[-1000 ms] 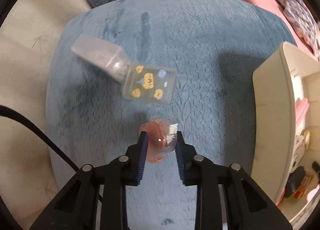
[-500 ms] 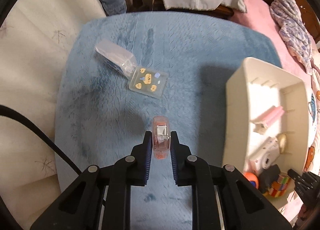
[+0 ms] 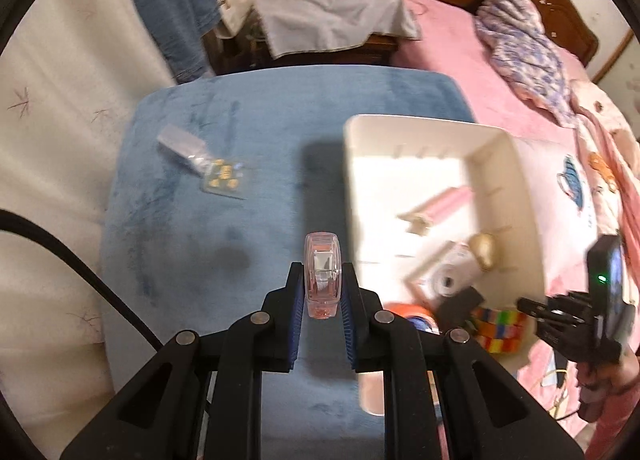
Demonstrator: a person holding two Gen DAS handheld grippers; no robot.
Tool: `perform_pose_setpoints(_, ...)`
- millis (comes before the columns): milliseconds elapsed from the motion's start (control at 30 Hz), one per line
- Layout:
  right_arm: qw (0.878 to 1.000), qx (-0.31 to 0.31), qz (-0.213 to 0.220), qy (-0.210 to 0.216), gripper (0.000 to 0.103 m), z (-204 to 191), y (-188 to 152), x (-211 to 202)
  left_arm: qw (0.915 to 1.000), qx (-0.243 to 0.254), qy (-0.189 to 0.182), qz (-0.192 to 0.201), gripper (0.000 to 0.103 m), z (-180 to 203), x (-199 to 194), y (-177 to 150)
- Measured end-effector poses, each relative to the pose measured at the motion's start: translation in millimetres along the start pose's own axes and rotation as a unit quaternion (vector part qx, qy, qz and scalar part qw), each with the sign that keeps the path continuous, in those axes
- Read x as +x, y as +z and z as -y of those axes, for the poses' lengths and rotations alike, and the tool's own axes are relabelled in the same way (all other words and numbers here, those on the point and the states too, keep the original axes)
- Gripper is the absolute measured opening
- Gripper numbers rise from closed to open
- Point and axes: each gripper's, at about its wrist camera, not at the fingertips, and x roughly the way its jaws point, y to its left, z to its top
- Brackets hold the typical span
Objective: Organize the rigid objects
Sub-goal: 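Carry the pink dispenser into the tray and open the left gripper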
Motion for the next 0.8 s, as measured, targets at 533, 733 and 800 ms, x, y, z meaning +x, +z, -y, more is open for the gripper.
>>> perform_pose_setpoints(533, 1.0, -0.03, -0.002, 0.005, 0.014, -1, 1, 0, 0.9957, 0.055, -0.065, -0.036, 0.018, 86, 22, -17)
perform_pose_setpoints(733, 0.999, -0.034, -0.004, 0.004, 0.014, -1, 2, 1, 0.9931, 0.07, -0.076, -0.057, 0.019, 103, 29, -22)
perform_pose_setpoints(800, 0.999, -0.033, -0.004, 0.003, 0.014, -1, 2, 1, 0.9924, 0.076, -0.081, -0.053, 0.023, 106, 27, -22)
